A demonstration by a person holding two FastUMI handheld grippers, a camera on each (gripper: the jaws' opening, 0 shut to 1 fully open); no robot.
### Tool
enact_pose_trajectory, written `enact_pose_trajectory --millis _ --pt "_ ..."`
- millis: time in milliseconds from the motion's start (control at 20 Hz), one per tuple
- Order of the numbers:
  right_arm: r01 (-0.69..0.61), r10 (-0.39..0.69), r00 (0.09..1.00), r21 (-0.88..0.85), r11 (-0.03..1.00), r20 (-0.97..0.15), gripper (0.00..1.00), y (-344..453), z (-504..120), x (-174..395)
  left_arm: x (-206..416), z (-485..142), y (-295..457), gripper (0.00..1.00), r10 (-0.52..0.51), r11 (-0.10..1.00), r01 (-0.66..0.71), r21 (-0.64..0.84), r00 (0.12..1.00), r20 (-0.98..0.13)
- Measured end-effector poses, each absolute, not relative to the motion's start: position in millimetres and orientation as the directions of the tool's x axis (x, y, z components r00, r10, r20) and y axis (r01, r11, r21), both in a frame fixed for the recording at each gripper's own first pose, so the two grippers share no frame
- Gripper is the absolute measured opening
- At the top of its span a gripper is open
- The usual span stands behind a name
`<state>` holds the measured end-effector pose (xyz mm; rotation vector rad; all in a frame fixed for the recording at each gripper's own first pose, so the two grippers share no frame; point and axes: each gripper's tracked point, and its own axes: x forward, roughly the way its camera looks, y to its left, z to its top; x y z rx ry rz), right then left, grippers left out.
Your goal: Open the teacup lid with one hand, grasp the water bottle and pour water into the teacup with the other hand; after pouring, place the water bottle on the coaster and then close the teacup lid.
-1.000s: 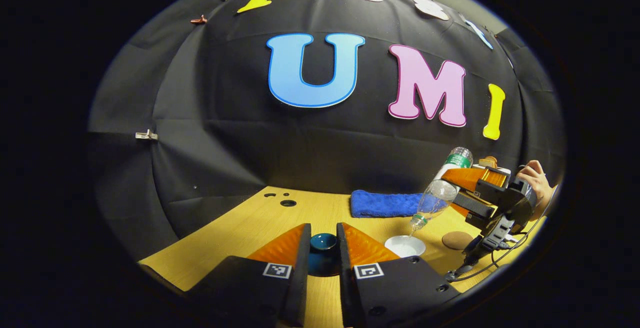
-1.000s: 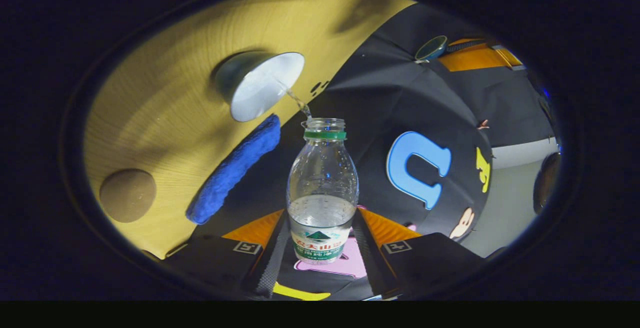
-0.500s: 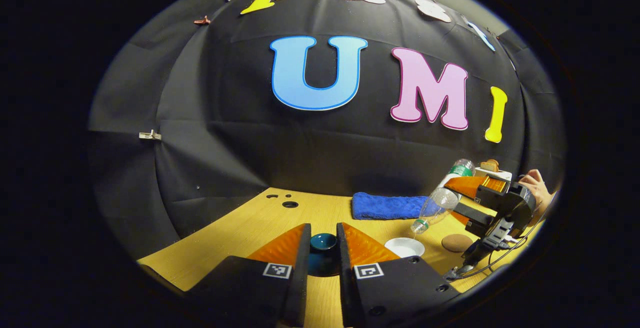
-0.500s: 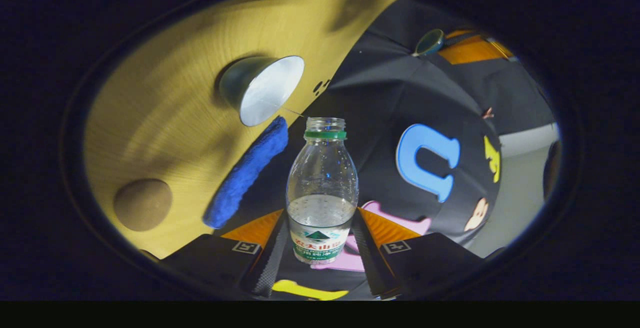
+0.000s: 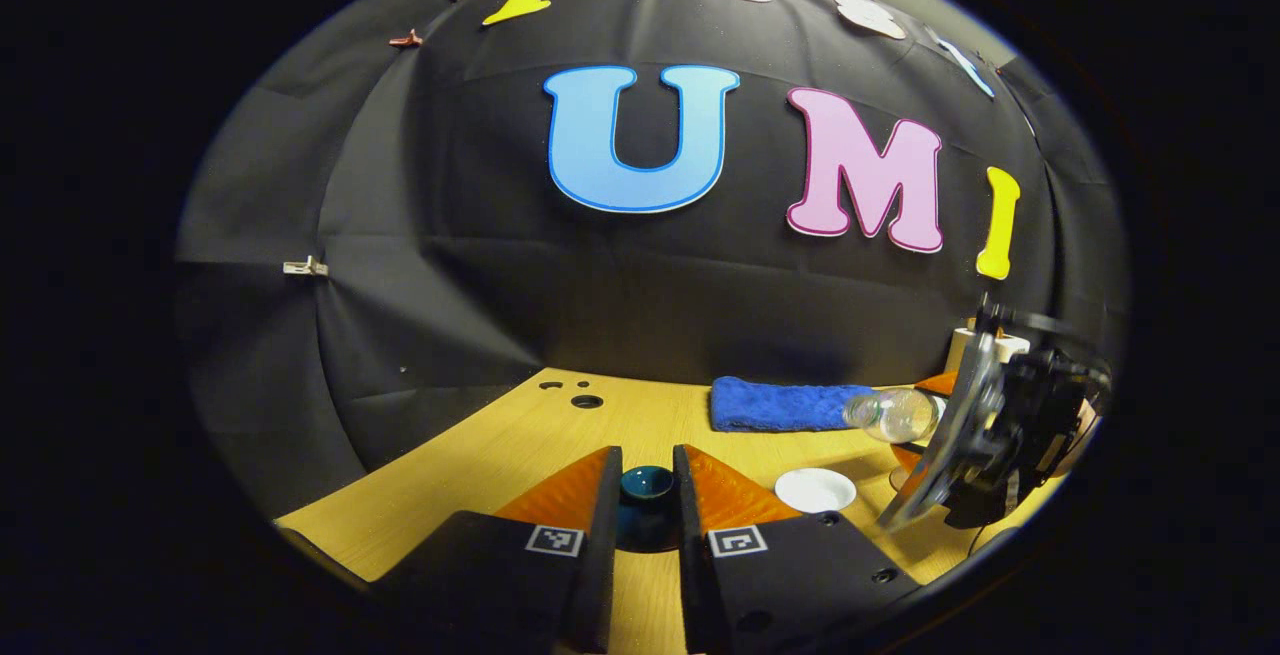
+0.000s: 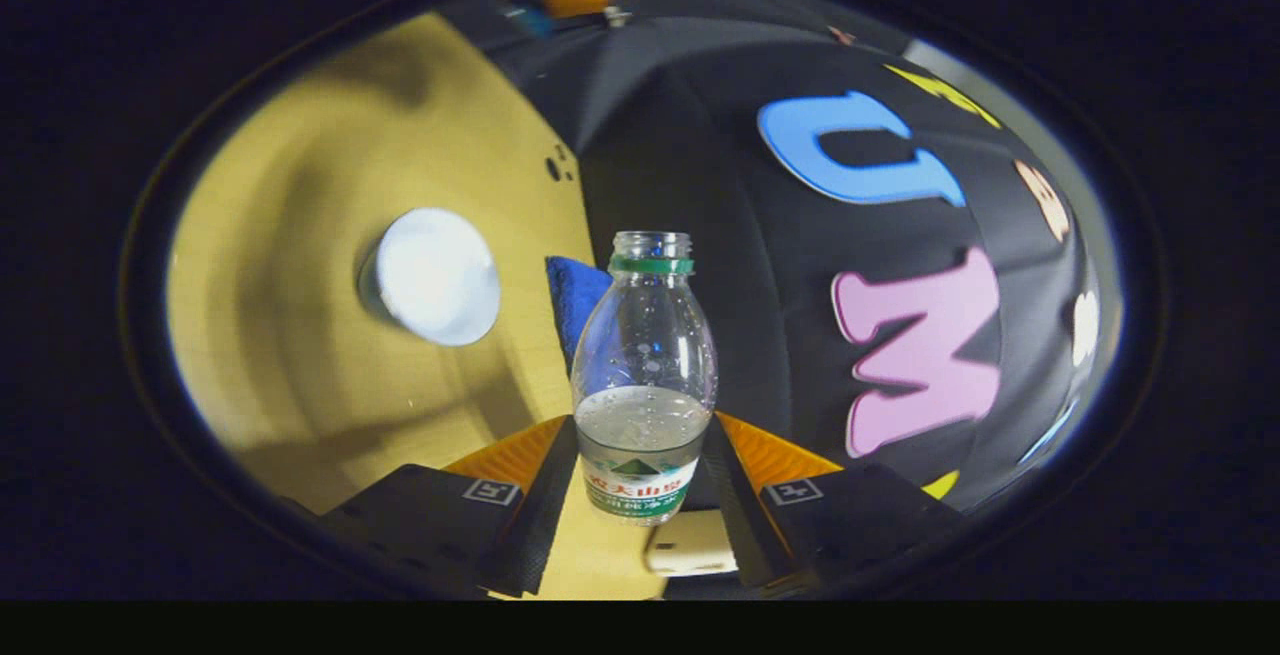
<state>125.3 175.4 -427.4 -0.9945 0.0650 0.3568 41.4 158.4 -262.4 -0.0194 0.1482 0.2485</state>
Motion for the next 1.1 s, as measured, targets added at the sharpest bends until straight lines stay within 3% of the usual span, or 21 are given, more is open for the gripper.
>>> enact_pose_trajectory --millis 200,350,400,450,750,950,1000,1100 --pt "-0.390 0.323 0.921 -0.478 0.787 -0.218 0.74 183 -416 111 47 -260 148 0.35 0.225 0.974 -0.227 0.002 0.963 -0.148" --pt "-0.384 0.346 0.922 -0.286 0.878 -0.174 0.74 181 -403 97 52 -259 139 0.31 0.206 0.978 -0.209 -0.001 0.967 -0.150" --pt "-0.384 0.354 0.921 -0.224 0.896 -0.164 0.74 182 -404 98 54 -260 136 0.35 0.201 0.979 -0.203 -0.002 0.968 -0.149" --pt "-0.388 0.365 0.918 -0.159 0.908 -0.157 0.74 181 -405 97 56 -259 133 0.31 0.196 0.980 -0.199 -0.003 0.969 -0.148" --pt "-0.341 0.357 0.923 0.124 0.932 -0.141 0.74 172 -407 99 72 -258 112 0.34 0.157 0.987 -0.161 -0.011 0.977 -0.147" --pt "-0.296 0.330 0.928 0.193 0.935 -0.174 0.74 168 -423 110 81 -264 102 0.35 0.138 0.990 -0.141 -0.013 0.978 -0.155" --pt "-0.288 0.322 0.929 0.192 0.938 -0.184 0.74 167 -426 111 83 -265 99 0.27 0.133 0.991 -0.137 -0.013 0.979 -0.157" --pt "-0.279 0.319 0.927 0.206 0.938 -0.199 0.75 171 -433 114 87 -267 94 0.31 0.124 0.992 -0.127 -0.011 0.980 -0.158"
